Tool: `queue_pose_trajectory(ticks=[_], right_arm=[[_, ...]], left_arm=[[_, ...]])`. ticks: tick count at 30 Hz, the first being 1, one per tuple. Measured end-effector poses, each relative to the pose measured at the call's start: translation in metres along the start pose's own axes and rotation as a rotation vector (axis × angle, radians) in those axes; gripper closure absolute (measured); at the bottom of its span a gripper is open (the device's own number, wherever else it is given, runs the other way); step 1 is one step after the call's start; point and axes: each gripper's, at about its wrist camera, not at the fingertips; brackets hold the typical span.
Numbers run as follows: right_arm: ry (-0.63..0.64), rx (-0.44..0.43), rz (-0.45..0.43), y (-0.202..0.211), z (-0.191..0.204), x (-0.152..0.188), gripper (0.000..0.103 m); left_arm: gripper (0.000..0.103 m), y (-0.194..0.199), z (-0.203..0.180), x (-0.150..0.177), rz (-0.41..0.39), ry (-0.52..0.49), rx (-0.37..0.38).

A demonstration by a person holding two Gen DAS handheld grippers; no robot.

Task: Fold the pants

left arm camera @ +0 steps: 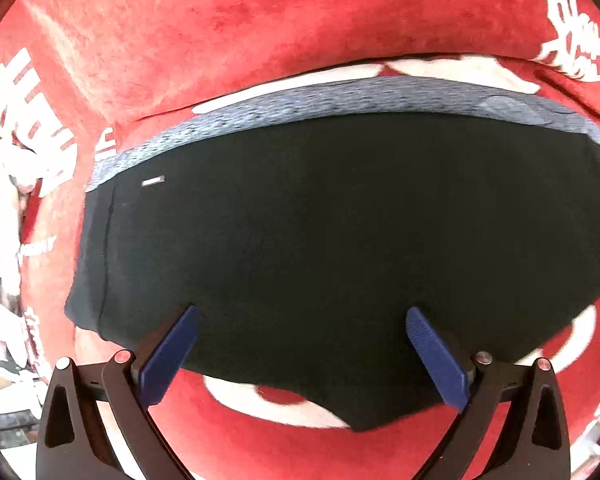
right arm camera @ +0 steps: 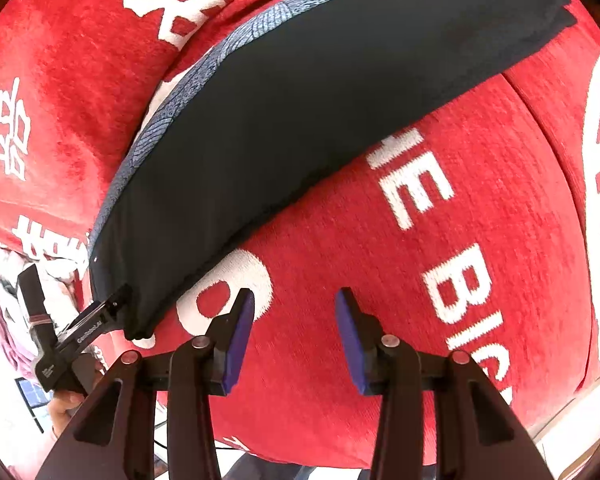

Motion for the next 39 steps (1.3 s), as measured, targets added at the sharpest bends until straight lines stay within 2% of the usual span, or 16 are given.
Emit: queue_pose_trajectory(ticks=[7, 14, 19, 23, 24, 25, 29, 32, 34, 36, 39], right_arm=[[-0.027, -0.002, -0.05, 0.024, -0.024, -0.012, 0.057], [-0.1, 0.048, -0.22, 0.088, -0.077, -0.053, 0.057], [-0.182, 0.098, -0.306, 0.122, -0.123, -0.09, 0.057], [-0.25, 0.048, -0.306, 0.119, -0.152, -0.122, 0.057], [-0.255, 0.04, -0.298, 0.114, -0.156, -0.129, 0.063], [-0.256, 0.036, -0.297, 0.112, -0.157, -0.13, 0.098], [-0.239, 0.089, -0.286, 0.11, -0.162, -0.131, 0.098], [-0.289, 0.067, -0.271, 0.106, -0.178, -0.123, 0.098], [-0.268, 0.096, -0.281, 0.111, -0.174, -0.118, 0.097], [-0.248, 0.119, -0.272, 0.114, -0.169, -0.112, 0.091], [-0.211, 0.101, -0.232, 0.115, -0.159, -0.094, 0.089]], left_arm=[[0.0, 0.026, -0.055, -0.006, -0.023, -0.066, 0.09], [0.0, 0.045, -0.131, -0.035, -0.053, -0.069, 0.213], [0.0, 0.046, -0.174, -0.051, -0.061, -0.069, 0.222], [0.0, 0.028, -0.188, -0.055, -0.033, -0.071, 0.205], [0.0, 0.025, -0.192, -0.053, -0.027, -0.075, 0.198], [0.0, 0.022, -0.196, -0.052, -0.022, -0.081, 0.193], [0.0, 0.012, -0.203, -0.044, -0.025, -0.102, 0.168], [0.0, 0.013, -0.204, -0.041, -0.027, -0.102, 0.169], [0.0, 0.013, -0.202, -0.041, -0.025, -0.106, 0.177], [0.0, 0.013, -0.198, -0.042, -0.029, -0.114, 0.179], [0.0, 0.016, -0.195, -0.041, -0.019, -0.112, 0.178]])
Point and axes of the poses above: each gripper's, at about its wrist camera, not at the fingertips, and y roughly against the way its jaws point, z to its left, x to its underside, and after that the axes turned 3 degrees about z, right-handed
